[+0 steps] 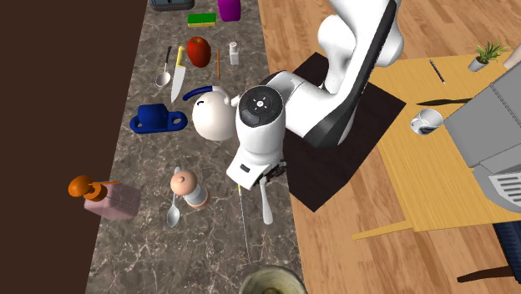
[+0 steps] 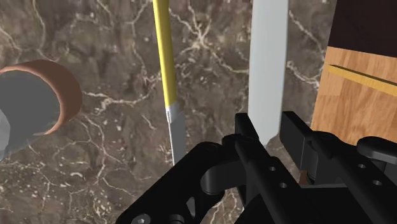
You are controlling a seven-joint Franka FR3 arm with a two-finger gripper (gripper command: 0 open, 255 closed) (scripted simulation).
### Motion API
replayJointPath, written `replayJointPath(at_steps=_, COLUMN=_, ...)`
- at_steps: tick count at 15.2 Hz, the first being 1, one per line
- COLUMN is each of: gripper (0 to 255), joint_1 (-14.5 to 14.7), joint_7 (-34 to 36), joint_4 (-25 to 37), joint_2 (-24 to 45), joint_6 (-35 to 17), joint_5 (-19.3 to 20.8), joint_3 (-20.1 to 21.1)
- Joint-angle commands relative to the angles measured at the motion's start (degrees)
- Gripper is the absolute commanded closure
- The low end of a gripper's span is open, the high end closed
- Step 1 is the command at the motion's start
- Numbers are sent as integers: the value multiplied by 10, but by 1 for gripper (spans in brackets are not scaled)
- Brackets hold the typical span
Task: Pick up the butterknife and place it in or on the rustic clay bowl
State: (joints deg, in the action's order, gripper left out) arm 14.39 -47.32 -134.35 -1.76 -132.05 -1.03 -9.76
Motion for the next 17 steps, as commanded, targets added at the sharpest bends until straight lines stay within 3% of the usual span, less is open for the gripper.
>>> replayJointPath(at_steps=1, gripper=255, joint_1=1, joint_7=4, joint_4=6, joint_2=-12, joint_6=18, joint_5=3, joint_3=1)
replayJointPath(at_steps=13, gripper=255, joint_1=0, joint_7=12, joint_4=51, joint_2=-57, joint_6=107, joint_5=12, joint_3=3)
replayJointPath(at_steps=17, gripper=255, joint_1=18, joint_7=41, joint_4=130, joint_2=9, joint_6=121, joint_5=-1, joint_3=21)
